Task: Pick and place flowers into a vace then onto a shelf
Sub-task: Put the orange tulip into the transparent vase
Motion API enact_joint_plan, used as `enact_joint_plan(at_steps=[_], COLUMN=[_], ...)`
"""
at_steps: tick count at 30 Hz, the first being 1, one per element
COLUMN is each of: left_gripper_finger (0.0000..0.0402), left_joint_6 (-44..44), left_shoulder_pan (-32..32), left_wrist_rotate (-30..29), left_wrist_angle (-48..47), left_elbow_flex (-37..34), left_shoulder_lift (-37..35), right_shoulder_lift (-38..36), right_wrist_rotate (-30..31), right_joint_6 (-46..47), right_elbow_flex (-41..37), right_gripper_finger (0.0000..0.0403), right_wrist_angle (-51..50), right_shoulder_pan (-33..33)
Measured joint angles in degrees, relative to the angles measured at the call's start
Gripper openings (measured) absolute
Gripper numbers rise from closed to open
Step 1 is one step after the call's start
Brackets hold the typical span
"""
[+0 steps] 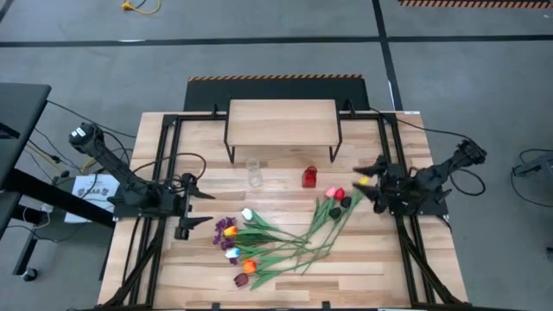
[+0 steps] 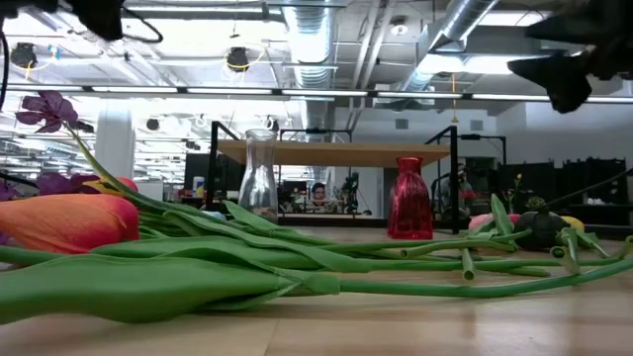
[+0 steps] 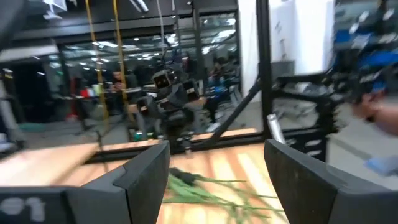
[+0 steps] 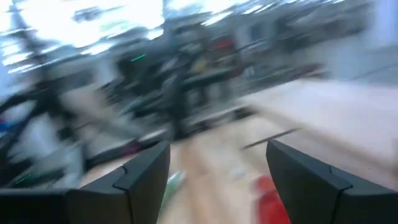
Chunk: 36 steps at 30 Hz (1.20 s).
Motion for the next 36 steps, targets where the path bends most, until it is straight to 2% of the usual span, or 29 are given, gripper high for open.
enact_joint_plan(at_steps=[5, 9, 12, 17, 20, 25, 31, 36], left_gripper_finger=[0.0253, 0.0253, 0.0253, 0.0253, 0.0253, 0.0253, 0.0253, 0.0253], left_joint_6=[2.6, 4.2, 4.4, 4.2, 4.7, 8.0, 6.2, 3.4], left_shoulder_pan=[1.9, 3.5, 4.5, 5.6, 5.9, 5.9, 5.8, 5.8], left_wrist_rotate=[-0.7, -0.7, -0.6, 0.8, 1.7, 5.7, 10.5, 10.9], left_wrist_angle=[0.0, -0.1, -0.1, 0.6, 2.9, 6.4, 7.0, 7.2], left_elbow_flex=[3.9, 6.7, 8.3, 10.3, 11.4, 13.4, 13.5, 13.5], left_shoulder_lift=[6.2, 9.8, 12.0, 15.0, 16.8, 19.0, 20.1, 20.0], right_shoulder_lift=[0.0, 0.0, 0.2, 1.5, 6.4, 16.9, 34.3, 46.9], right_wrist_rotate=[14.7, 15.9, 10.1, -9.9, -16.8, -18.5, -18.4, -18.4], right_joint_6=[2.7, 3.6, -0.4, -4.3, -4.6, -3.1, -9.4, -12.4], right_elbow_flex=[0.0, 0.0, 0.0, 0.0, 0.0, 2.6, 13.6, 25.9], right_gripper_finger=[0.0260, 0.0260, 0.0260, 0.0260, 0.0260, 0.0260, 0.0260, 0.0260], right_wrist_angle=[0.7, -0.7, 0.4, 3.6, 4.3, 5.7, 4.7, -6.8], right_shoulder_pan=[-3.3, -5.1, -6.4, -8.5, -9.7, -10.1, -6.9, -5.7])
